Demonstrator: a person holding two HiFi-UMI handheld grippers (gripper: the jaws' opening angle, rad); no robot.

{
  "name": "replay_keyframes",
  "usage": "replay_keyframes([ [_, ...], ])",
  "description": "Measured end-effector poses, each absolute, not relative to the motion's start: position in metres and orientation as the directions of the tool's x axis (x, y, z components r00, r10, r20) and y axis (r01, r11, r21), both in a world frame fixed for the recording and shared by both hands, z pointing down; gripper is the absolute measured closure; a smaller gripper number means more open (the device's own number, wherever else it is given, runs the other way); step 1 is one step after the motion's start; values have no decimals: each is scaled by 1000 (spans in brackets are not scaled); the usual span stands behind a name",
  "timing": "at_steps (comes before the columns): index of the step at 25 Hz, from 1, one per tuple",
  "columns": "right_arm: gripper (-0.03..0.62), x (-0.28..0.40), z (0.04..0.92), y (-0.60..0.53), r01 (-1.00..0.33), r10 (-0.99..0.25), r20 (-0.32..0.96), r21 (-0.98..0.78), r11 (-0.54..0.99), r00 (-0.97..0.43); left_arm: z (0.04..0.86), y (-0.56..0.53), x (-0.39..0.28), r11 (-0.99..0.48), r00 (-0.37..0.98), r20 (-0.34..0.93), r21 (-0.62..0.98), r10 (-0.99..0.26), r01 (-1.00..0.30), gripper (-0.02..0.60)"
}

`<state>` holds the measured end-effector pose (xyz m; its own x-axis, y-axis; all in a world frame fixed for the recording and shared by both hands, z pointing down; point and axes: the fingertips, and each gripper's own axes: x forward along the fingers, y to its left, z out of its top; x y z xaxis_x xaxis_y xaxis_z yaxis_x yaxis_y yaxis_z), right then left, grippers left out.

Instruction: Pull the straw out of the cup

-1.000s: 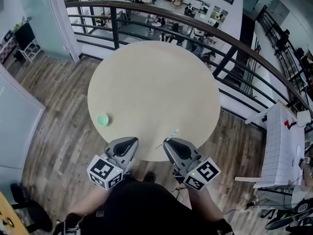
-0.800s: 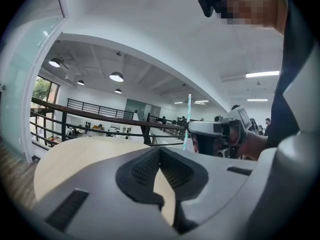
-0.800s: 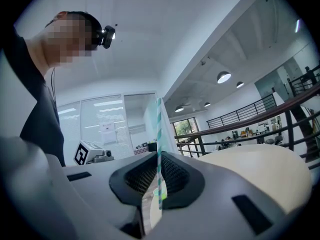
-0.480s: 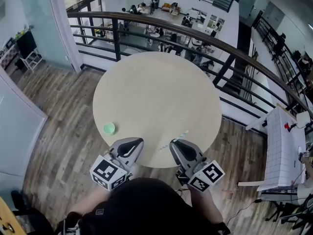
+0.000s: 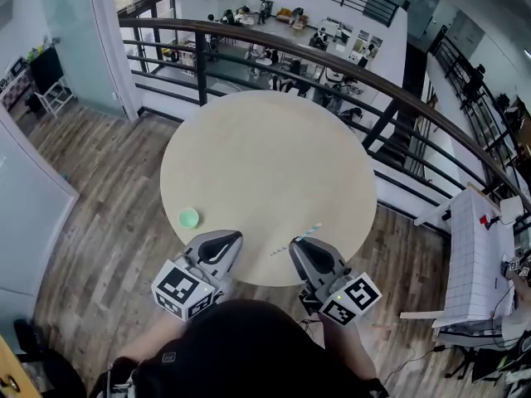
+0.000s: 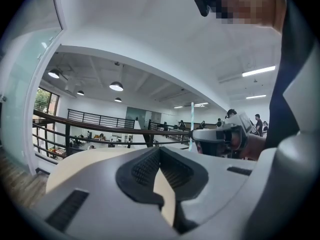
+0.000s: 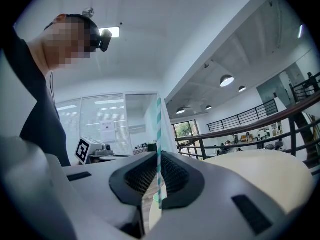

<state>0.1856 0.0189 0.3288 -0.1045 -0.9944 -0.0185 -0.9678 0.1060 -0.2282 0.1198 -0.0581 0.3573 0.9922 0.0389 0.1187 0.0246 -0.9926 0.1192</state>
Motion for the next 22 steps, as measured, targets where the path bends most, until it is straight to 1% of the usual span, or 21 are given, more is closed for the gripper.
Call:
replay_keyframes([
  [22,556,169,329,19,-967,-994,-19,-228,113,-112,358,-58,97,-994,992,126,107,14,0,574],
])
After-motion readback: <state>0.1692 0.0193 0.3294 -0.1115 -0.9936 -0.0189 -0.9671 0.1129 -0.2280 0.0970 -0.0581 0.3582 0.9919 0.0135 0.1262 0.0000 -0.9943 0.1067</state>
